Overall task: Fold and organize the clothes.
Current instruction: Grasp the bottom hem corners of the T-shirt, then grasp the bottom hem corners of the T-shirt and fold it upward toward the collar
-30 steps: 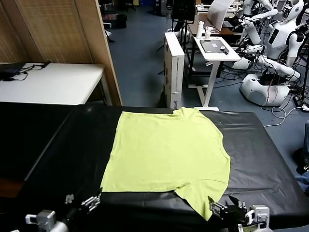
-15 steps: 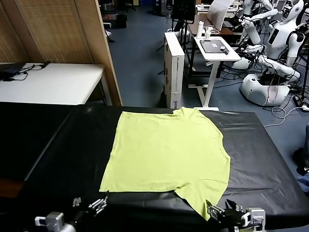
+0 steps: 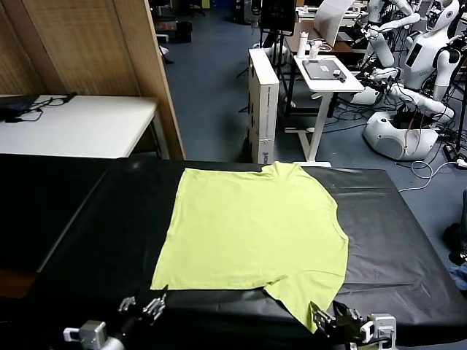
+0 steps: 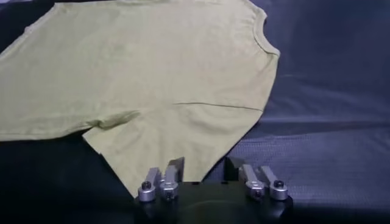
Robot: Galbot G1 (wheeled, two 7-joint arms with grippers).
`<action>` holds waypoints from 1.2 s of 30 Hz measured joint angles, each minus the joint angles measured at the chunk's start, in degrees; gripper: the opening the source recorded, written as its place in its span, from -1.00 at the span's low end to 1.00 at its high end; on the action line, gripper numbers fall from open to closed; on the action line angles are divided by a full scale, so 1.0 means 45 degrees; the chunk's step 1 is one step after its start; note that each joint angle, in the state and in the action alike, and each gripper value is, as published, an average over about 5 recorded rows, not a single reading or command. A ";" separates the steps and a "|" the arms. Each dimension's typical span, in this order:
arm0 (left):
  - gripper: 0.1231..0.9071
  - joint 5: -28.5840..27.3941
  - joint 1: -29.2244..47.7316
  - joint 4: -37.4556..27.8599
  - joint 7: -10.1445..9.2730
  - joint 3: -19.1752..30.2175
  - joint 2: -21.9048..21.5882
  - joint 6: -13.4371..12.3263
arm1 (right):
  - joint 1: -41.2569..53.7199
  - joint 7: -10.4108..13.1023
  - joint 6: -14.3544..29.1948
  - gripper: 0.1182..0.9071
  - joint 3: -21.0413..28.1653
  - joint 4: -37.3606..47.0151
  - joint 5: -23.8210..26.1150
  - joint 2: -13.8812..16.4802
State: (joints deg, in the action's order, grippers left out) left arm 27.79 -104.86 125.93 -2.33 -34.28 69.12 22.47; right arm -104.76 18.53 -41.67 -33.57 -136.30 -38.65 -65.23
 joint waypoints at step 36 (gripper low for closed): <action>-0.94 0.0658 -0.0455 0.1784 -0.0091 -0.0934 0.0703 -0.0810 | 0.1538 -0.1914 0.3111 -0.94 -0.0520 0.0329 0.0179 0.1466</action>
State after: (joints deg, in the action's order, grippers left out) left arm 30.75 -106.91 133.95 -2.74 -38.49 72.28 18.83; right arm -97.84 9.91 -27.67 -35.91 -134.82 -37.85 -58.64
